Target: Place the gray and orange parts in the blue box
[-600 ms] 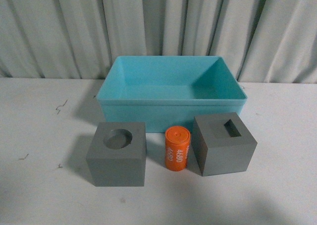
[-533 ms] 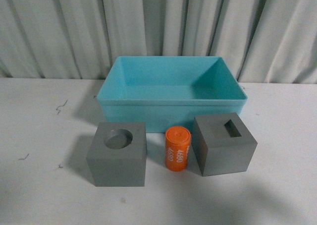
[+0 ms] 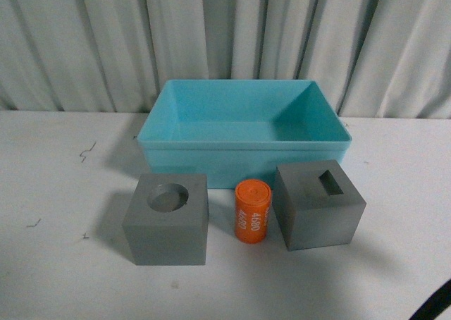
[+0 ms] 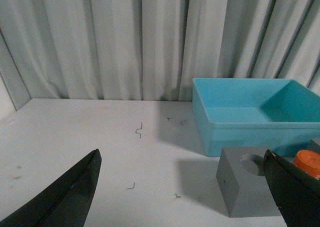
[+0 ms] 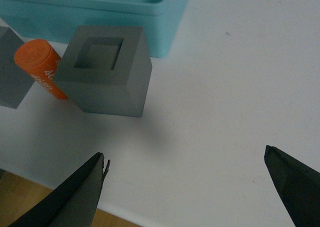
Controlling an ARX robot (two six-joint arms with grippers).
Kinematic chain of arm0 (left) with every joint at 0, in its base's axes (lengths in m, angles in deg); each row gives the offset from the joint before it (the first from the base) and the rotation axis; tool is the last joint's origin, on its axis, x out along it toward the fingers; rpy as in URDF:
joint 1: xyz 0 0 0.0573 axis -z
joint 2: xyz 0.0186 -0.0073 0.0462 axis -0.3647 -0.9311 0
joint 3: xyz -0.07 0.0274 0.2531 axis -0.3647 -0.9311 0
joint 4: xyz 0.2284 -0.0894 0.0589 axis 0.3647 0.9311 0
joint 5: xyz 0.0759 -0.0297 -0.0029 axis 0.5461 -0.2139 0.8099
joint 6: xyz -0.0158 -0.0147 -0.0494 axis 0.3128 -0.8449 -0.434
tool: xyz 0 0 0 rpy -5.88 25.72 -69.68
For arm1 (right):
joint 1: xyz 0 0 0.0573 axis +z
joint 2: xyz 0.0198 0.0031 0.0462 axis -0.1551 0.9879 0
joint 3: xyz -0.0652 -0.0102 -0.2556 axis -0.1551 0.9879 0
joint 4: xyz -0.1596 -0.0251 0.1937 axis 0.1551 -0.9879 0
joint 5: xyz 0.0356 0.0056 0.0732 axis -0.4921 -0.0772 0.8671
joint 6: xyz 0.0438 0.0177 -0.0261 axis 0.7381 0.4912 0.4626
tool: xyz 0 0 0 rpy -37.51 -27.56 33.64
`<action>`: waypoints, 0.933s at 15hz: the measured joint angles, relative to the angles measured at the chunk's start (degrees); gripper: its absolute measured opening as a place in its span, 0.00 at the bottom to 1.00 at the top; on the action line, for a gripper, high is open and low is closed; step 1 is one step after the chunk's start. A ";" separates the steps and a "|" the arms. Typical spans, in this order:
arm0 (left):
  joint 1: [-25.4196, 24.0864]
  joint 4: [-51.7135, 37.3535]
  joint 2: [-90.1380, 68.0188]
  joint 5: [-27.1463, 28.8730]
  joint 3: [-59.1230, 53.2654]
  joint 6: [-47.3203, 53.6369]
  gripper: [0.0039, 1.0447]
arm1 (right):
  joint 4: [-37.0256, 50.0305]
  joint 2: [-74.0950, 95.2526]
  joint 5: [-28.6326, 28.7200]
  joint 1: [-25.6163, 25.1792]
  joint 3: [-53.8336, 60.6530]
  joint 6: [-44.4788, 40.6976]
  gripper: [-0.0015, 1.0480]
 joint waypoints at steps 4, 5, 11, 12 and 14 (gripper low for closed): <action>0.00 -0.02 0.00 0.00 0.00 0.00 0.94 | 2.03 4.17 -1.97 2.01 -2.80 0.63 0.94; 0.00 -0.02 0.00 0.00 0.00 0.00 0.94 | 3.56 8.68 -4.48 4.02 -6.19 1.66 0.94; 0.00 -0.02 0.00 0.00 0.00 0.00 0.94 | 6.78 26.58 -13.73 16.24 -19.65 11.15 0.94; 0.00 0.00 0.00 0.00 0.00 0.02 0.94 | 6.75 26.93 -14.03 16.48 -19.82 11.34 0.94; 0.00 -0.02 0.00 0.00 0.00 0.02 0.94 | 6.84 27.76 -14.56 17.05 -20.22 11.74 0.94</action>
